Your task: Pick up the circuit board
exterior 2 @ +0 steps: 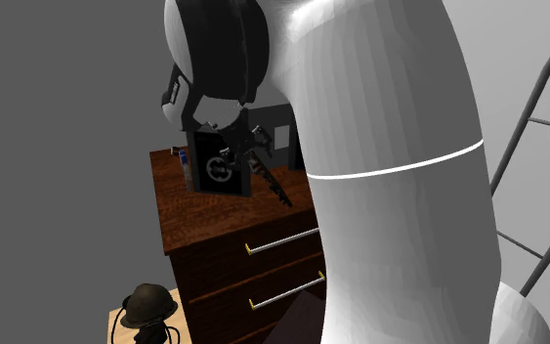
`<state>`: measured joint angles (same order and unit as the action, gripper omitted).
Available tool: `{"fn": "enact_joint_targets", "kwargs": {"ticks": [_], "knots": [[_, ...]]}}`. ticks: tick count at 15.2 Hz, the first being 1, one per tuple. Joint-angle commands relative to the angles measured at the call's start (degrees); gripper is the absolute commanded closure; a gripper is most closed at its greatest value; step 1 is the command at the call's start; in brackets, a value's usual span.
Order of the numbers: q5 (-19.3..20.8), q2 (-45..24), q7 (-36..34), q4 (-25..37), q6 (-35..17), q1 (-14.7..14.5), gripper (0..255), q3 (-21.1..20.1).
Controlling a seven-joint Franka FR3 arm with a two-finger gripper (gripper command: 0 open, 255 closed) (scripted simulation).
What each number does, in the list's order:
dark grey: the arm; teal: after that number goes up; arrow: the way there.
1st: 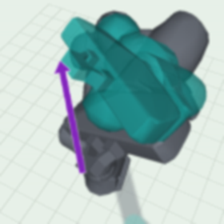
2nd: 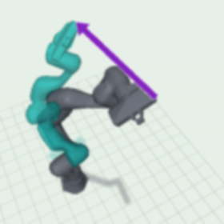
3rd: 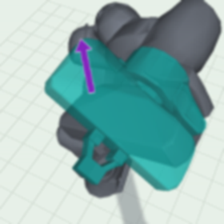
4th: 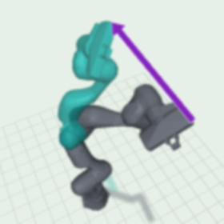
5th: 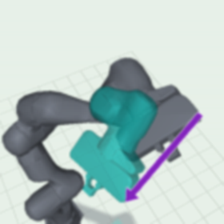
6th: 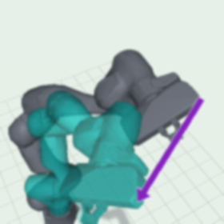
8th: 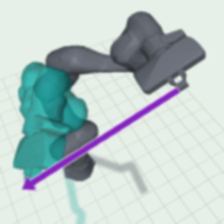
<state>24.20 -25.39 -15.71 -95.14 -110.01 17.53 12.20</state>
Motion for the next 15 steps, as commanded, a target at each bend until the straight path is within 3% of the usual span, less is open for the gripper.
{"fn": "enact_joint_targets", "kwargs": {"ticks": [1, 2, 3, 15], "knots": [[0.0, -0.7, -0.3, -0.4, -0.6, 0.1, 0, 0.0], [0.0, -0.7, -0.3, -0.4, -0.6, 0.1, 0, 0.0], [0.0, -0.7, -0.2, -0.3, -0.5, 0.1, 255, 0.0], [-0.1, 0.2, 0.4, 0.5, 1.1, 0.0, 255, 0.0]]}}
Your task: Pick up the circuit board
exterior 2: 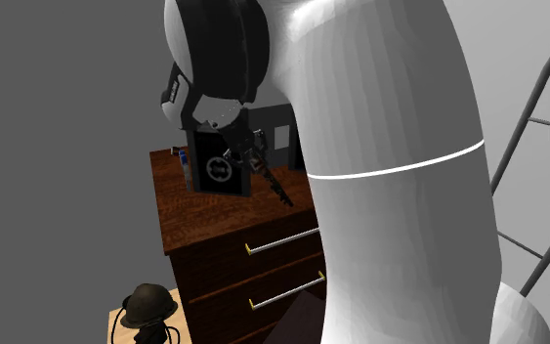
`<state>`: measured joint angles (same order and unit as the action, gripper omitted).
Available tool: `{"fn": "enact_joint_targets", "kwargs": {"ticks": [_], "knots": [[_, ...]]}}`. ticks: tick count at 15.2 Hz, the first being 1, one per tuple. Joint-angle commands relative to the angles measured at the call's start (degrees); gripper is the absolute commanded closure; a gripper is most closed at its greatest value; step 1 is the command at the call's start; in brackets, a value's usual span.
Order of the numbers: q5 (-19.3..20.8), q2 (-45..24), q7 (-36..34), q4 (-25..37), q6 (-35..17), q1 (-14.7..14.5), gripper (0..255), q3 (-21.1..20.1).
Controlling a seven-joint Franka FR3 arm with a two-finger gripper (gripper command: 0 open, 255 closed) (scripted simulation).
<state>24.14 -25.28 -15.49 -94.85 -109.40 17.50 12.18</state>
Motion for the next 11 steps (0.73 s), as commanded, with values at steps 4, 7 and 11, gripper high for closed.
{"fn": "enact_joint_targets", "kwargs": {"ticks": [4, 7, 11], "knots": [[-0.2, 1.3, 1.2, 1.6, 2.8, -0.1, 255, 0.0], [-0.2, 2.0, 1.9, 2.8, 4.6, -0.2, 255, 0.0], [-0.3, 2.8, 3.0, 4.6, 7.0, -0.4, 255, 0.1]]}}
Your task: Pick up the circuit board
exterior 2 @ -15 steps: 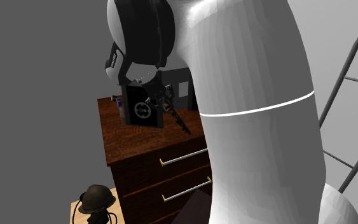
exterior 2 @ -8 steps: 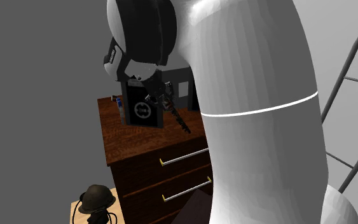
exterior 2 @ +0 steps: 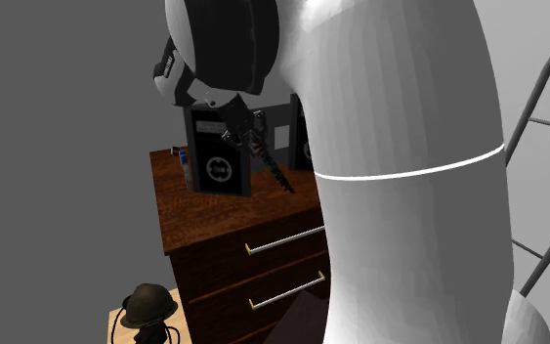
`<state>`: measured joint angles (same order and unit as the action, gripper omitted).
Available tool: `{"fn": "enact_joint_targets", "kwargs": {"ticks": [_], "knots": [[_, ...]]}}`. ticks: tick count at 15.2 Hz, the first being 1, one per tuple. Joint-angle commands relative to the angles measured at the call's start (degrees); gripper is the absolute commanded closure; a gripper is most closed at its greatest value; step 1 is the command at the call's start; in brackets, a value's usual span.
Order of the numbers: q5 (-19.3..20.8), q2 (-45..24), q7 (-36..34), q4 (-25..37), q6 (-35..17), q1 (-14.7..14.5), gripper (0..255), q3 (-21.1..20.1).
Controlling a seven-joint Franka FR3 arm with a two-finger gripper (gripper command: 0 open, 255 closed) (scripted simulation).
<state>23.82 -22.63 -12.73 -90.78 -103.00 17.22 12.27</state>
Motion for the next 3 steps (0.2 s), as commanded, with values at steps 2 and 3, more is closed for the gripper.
{"fn": "enact_joint_targets", "kwargs": {"ticks": [2, 3], "knots": [[-0.1, 0.4, 0.5, 1.0, 1.3, -0.1, 255, 0.0], [-0.1, 0.4, 0.5, 1.0, 1.3, -0.1, 255, 0.0]]}}
